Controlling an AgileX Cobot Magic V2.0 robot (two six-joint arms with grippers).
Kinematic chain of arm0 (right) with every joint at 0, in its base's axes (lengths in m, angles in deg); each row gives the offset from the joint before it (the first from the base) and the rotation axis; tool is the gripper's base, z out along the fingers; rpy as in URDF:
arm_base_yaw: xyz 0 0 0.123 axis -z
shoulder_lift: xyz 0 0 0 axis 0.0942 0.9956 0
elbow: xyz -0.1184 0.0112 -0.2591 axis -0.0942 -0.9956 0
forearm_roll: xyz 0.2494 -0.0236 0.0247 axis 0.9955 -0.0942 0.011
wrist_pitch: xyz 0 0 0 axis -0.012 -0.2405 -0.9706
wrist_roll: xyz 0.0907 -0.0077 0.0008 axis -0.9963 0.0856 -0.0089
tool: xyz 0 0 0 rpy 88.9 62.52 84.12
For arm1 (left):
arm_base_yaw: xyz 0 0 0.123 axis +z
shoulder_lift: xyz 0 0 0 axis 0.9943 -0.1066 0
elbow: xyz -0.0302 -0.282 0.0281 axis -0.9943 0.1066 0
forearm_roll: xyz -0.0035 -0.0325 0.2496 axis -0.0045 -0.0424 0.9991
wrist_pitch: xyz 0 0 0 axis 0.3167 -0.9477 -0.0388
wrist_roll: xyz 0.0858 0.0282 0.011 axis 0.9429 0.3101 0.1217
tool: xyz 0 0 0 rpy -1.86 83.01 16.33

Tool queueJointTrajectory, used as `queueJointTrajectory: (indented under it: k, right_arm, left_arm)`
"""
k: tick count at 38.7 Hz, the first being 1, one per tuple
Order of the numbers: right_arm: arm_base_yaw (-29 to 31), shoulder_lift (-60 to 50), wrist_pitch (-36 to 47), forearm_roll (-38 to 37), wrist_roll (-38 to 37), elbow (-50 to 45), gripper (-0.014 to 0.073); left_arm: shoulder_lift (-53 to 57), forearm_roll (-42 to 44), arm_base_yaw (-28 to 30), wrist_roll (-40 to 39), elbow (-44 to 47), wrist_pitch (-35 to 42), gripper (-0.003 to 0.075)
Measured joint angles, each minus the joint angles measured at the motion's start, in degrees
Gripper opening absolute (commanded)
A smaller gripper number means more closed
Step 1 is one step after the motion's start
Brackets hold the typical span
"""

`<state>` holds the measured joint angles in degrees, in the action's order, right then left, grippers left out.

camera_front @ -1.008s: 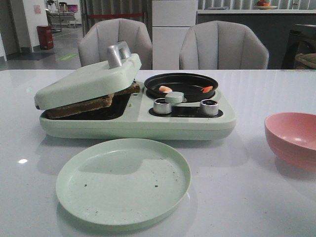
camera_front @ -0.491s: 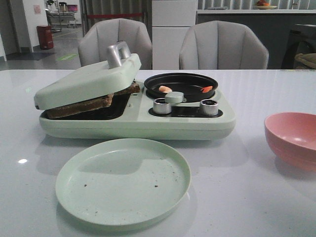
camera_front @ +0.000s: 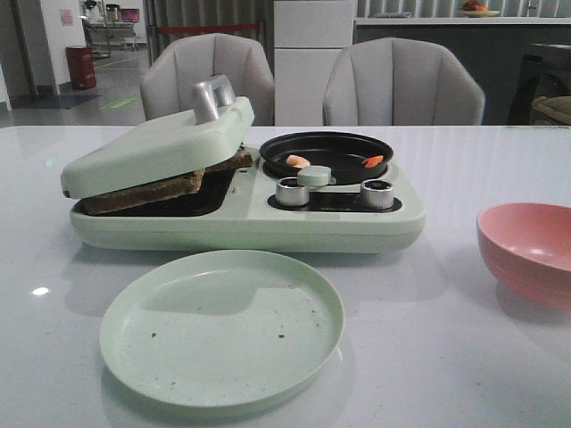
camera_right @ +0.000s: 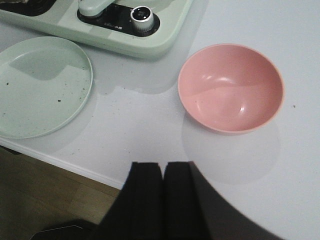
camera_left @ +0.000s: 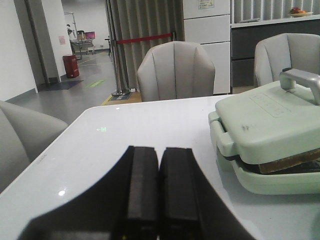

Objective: Make breakfast with bread and shrimp

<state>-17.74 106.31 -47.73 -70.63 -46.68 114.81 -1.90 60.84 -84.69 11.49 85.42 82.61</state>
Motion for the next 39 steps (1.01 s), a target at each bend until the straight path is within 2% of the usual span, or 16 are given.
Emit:
queueJointTrajectory:
  k: [39]
  right_arm:
    - [0.0,0.0,0.0,0.0,0.0,0.0,0.0015]
  left_arm:
    - [0.0,-0.1,-1.9,0.0,0.0,0.9,0.0101]
